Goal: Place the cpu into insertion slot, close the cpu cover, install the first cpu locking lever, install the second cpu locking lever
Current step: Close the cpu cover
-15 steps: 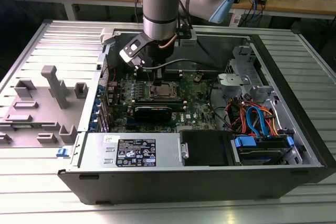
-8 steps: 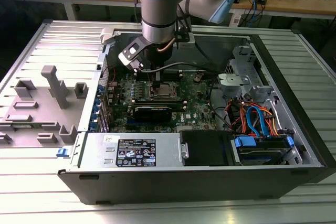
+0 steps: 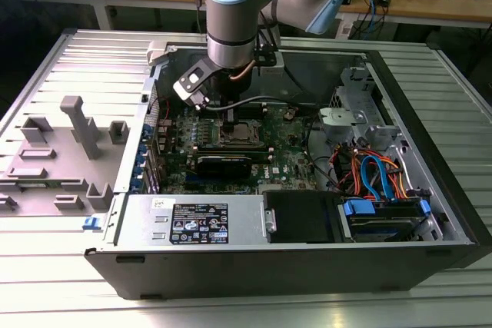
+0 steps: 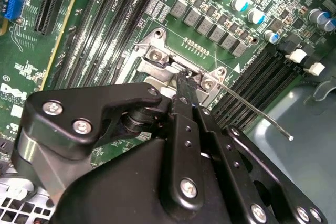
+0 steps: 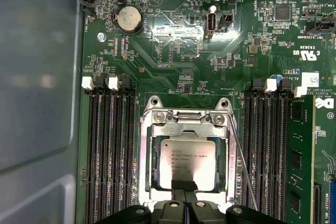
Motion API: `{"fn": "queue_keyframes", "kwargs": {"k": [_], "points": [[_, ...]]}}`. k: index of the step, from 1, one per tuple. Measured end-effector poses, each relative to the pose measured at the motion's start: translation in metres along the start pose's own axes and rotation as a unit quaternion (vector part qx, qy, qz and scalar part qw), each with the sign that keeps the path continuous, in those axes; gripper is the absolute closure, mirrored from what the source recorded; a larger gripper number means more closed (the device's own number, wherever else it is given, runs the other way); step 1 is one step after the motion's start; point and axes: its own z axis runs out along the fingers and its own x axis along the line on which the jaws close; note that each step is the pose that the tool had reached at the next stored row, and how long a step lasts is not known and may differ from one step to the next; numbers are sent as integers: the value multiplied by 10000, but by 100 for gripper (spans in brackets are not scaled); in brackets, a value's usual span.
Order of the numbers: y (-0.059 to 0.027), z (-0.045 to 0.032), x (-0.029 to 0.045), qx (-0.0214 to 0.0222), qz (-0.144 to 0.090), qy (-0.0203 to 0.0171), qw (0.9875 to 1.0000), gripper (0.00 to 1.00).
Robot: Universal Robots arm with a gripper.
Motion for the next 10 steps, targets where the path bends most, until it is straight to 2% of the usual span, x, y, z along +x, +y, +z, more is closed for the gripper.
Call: {"fn": "queue_keyframes", "kwargs": {"k": [6, 10], "points": [[3, -24, 1, -1, 1, -10, 10000, 89], [64, -22, -1, 0, 1, -13, 10000, 89]]}}
